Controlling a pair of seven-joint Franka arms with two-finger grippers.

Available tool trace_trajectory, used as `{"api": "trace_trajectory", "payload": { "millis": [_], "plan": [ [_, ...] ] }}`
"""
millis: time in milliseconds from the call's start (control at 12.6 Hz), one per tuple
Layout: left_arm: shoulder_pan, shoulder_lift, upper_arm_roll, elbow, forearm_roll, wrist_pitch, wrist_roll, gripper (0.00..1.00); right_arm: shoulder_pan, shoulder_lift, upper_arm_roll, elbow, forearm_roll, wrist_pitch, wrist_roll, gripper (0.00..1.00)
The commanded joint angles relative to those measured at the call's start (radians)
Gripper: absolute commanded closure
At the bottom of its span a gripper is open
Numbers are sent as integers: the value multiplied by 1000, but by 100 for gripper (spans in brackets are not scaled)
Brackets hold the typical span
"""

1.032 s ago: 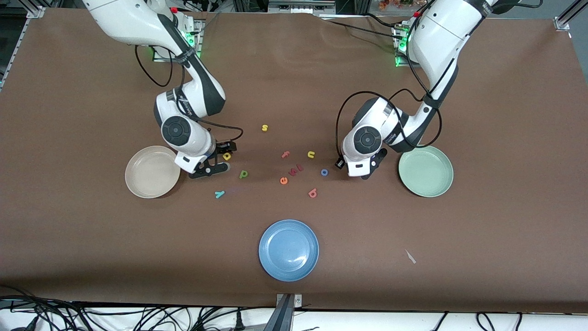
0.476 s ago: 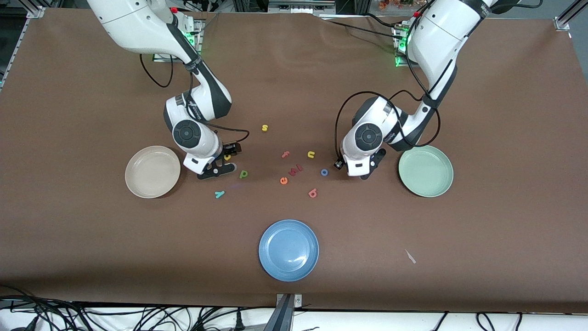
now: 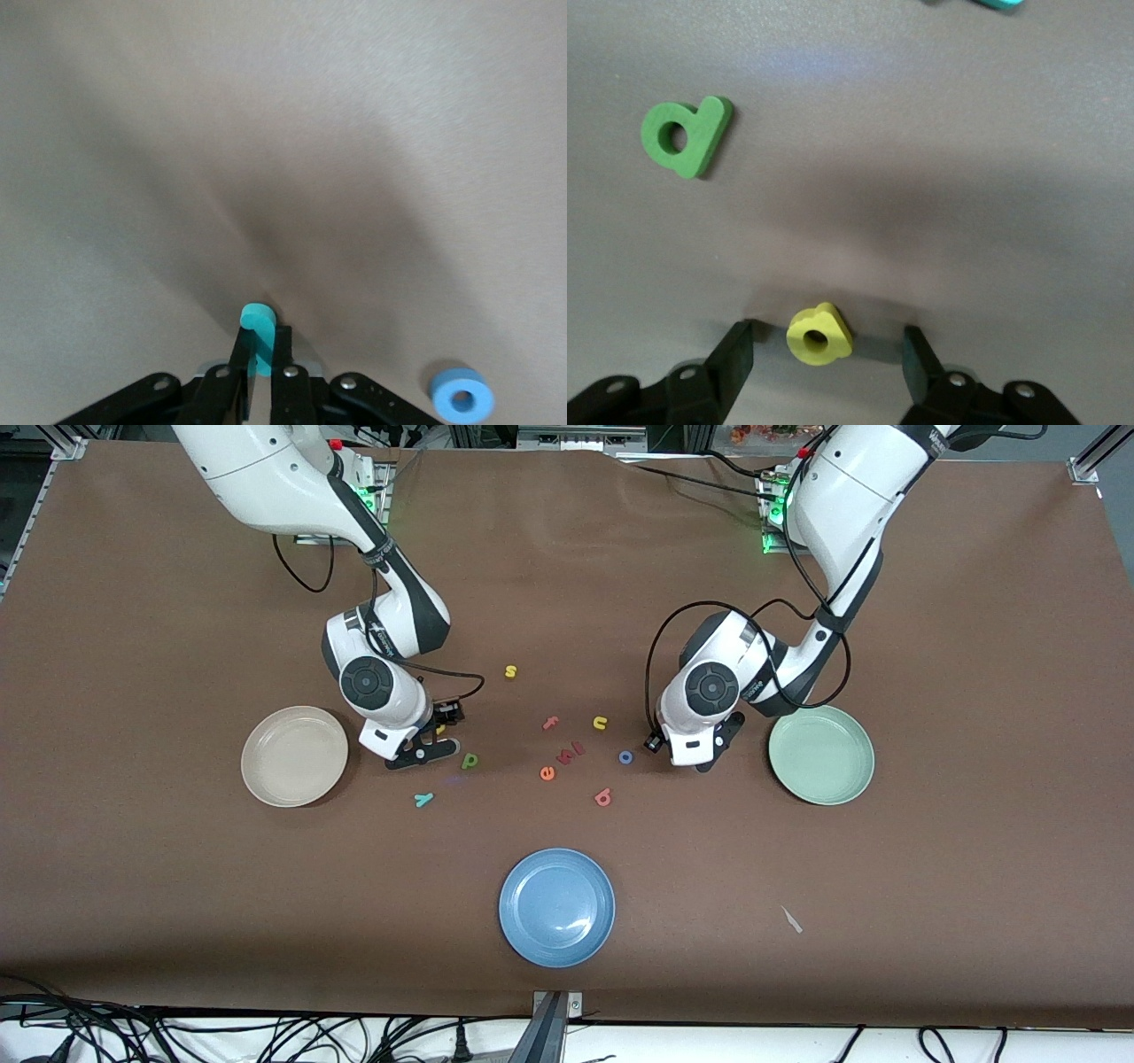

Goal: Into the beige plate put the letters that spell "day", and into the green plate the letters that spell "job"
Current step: 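Grasp teal 1 with the left gripper while the right gripper grasps yellow a, then move both grippers over the plates, teal 1 to green, yellow a to white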

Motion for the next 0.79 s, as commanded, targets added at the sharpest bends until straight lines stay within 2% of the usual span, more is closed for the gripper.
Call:
{"api": "trace_trajectory", "payload": {
  "millis": [0, 159, 317, 714],
  "plan": [
    [15, -43, -7, 40, 28, -99, -2, 100, 8, -7, -1, -24, -15, 21, 20, 35],
    [39, -80, -7, 63, 27, -182, 102, 100, 8, -7, -1, -25, -16, 21, 20, 45],
    [81, -127, -7, 54, 25, -210, 229, 100, 8, -7, -1, -25, -15, 21, 20, 53],
    [188, -224, 1, 31, 14, -284, 605, 100, 8, -9, -1, -24, -15, 21, 20, 65]
  ]
}}
